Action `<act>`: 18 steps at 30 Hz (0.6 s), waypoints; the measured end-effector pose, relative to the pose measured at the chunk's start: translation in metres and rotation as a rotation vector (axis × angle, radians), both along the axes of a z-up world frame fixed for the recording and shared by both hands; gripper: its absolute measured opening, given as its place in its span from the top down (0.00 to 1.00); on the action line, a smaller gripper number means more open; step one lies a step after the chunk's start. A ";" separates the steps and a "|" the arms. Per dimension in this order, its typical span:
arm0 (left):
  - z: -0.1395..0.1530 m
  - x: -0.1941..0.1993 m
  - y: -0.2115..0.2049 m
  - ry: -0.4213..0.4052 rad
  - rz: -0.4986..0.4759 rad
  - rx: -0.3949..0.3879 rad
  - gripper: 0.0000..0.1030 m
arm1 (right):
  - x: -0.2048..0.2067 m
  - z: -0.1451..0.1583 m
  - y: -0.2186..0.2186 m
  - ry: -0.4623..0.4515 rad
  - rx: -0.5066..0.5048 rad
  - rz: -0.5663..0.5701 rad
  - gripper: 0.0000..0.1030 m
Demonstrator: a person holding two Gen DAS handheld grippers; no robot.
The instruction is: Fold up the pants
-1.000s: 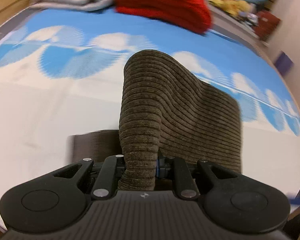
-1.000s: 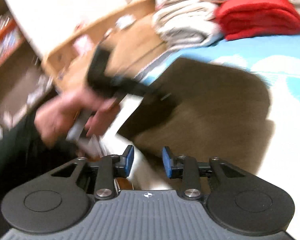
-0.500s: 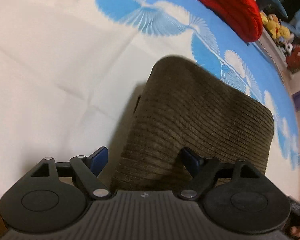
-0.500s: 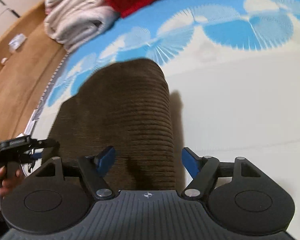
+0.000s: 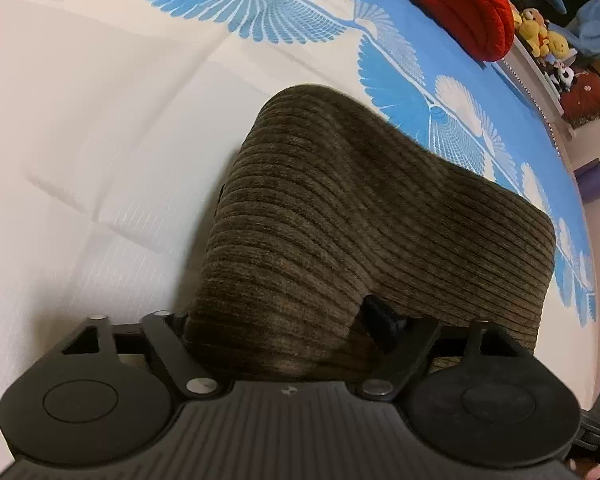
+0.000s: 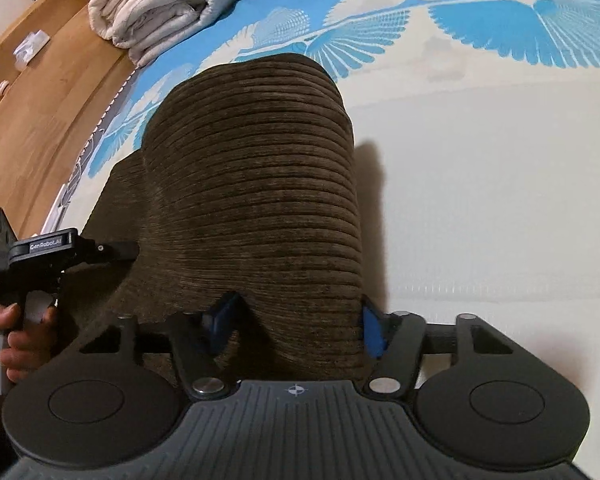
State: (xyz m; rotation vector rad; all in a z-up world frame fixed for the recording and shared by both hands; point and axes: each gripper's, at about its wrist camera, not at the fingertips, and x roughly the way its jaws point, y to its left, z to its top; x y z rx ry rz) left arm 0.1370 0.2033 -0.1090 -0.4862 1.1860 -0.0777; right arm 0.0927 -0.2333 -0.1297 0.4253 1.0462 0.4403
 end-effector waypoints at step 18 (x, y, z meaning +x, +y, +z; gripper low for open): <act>0.031 0.029 -0.172 -0.149 -0.276 -0.149 0.53 | -0.054 0.052 -0.142 -0.157 -0.040 -0.339 0.77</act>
